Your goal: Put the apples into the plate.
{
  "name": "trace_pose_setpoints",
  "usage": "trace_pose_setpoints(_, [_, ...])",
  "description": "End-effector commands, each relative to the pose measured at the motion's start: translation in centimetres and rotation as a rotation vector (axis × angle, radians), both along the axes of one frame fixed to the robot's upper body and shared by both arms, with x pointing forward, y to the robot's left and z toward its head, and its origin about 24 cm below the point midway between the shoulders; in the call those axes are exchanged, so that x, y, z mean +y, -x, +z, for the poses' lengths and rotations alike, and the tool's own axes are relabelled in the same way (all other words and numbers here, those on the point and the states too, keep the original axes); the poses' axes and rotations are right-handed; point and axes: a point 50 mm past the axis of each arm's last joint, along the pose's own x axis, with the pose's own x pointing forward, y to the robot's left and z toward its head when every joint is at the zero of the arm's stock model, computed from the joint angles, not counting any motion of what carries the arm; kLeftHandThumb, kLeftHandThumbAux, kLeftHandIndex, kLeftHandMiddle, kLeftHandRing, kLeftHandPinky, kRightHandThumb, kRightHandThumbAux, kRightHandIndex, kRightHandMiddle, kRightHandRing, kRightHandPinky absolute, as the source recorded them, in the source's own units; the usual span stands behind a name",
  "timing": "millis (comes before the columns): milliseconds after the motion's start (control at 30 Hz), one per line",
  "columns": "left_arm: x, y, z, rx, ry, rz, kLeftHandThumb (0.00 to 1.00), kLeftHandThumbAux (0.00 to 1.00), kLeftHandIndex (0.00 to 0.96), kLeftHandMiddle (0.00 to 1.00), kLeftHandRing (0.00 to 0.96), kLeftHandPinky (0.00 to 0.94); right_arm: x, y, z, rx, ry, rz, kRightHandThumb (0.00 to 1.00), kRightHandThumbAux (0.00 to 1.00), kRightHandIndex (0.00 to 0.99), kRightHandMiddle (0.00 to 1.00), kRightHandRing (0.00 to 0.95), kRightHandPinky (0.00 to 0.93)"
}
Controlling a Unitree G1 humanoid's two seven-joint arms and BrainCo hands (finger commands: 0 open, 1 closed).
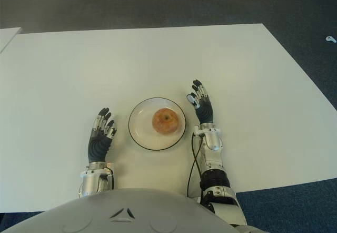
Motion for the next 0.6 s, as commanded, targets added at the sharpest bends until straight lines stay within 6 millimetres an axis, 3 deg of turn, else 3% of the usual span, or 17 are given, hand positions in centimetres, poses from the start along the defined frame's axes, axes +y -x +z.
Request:
trace_pose_setpoints(33, [-0.4, 0.8, 0.9, -0.009, 0.042, 0.048, 0.001, 0.657, 0.046, 0.029, 0.0, 0.0, 0.1, 2.2, -2.1, 0.119, -0.017, -0.005, 0.096, 0.461, 0.0, 0.0, 0.0, 0.0])
trace_pose_setpoints(167, [-0.7, 1.5, 2.5, -0.061, 0.099, 0.061, 0.015, 0.686, 0.094, 0.048, 0.0, 0.0, -0.1, 2.6, -2.0, 0.121, -0.005, 0.001, 0.098, 0.457, 0.0, 0.0, 0.0, 0.0])
trace_pose_setpoints(300, [-0.7, 1.4, 1.8, -0.039, 0.185, 0.077, 0.057, 0.709, 0.178, 0.066, 0.0, 0.0, -0.4, 2.8, -1.9, 0.126, 0.005, 0.007, 0.091, 0.442, 0.0, 0.0, 0.0, 0.0])
trace_pose_setpoints(400, [-0.3, 1.4, 0.1, -0.023, 0.216, 0.081, 0.085, 0.715, 0.21, 0.076, 0.001, 0.0, -0.6, 3.0, -2.0, 0.138, 0.011, 0.013, 0.085, 0.434, 0.0, 0.001, 0.0, 0.0])
trace_pose_setpoints(600, [-0.2, 0.9, -0.7, -0.036, 0.219, 0.056, 0.075, 0.689, 0.16, 0.075, 0.0, 0.0, -0.9, 3.1, -2.1, 0.157, 0.028, 0.028, 0.07, 0.428, 0.0, 0.022, 0.0, 0.0])
